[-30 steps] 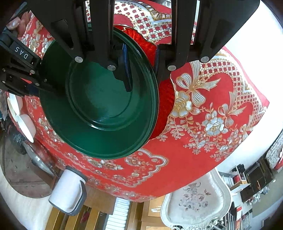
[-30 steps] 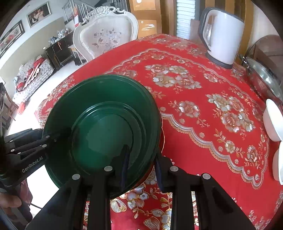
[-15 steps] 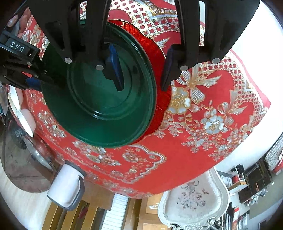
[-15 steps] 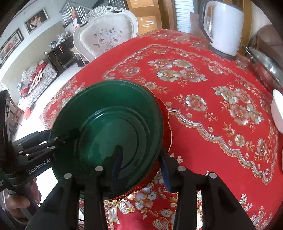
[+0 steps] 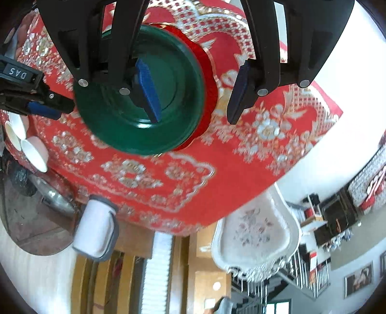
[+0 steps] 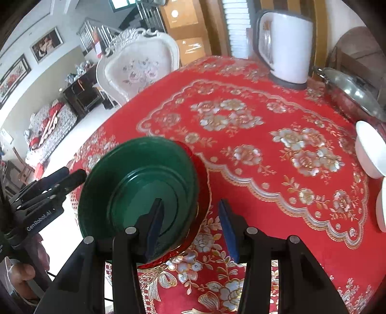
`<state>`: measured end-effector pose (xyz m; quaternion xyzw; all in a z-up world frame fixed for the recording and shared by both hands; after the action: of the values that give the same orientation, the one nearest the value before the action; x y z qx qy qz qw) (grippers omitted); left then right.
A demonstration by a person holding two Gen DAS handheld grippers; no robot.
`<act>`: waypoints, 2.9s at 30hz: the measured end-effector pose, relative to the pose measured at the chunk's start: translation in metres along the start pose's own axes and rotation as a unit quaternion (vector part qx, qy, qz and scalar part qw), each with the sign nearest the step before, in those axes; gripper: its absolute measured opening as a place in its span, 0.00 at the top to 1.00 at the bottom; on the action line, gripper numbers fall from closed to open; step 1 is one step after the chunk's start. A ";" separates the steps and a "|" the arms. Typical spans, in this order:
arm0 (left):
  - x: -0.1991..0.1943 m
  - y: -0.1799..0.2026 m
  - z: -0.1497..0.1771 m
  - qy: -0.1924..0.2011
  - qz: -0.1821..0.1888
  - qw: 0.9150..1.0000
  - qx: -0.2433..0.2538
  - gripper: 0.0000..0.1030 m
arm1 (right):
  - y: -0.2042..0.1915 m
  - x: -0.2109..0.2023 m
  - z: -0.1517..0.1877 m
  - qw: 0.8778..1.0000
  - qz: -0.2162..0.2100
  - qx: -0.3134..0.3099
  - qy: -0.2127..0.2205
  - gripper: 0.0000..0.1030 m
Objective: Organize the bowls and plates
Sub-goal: 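Lower the green bowl into the red plates and open both tools, then withdraw both tools and move them toward the white plates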
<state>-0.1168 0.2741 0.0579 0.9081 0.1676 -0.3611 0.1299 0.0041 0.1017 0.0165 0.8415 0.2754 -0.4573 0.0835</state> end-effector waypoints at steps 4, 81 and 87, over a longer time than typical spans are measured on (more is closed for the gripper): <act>-0.005 0.031 -0.011 0.015 0.019 0.999 0.023 0.39 | 0.014 -0.011 -0.003 1.000 0.001 0.018 0.016 0.51; 0.118 0.416 0.034 -0.100 0.169 0.957 0.214 0.39 | 0.373 -0.106 0.108 0.930 0.137 0.337 0.048 0.46; 0.123 0.428 0.028 -0.108 0.174 0.955 0.214 0.39 | 0.386 -0.102 0.105 0.927 0.143 0.343 0.044 0.44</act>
<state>0.1203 -0.0991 0.0014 0.8855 -0.0888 -0.4559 0.0107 0.0921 -0.3015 -0.0027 0.8686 -0.0184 -0.4693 -0.1581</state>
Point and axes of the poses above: each gripper's, at about its wrist camera, not at the fingertips, and x roughly the way its jaws point, y to its right, z to its underside, the point moved 7 cm from there along x, roughly the way its jaws point, and after that the axes turned 5 degrees about z, right-handed, at the moved point
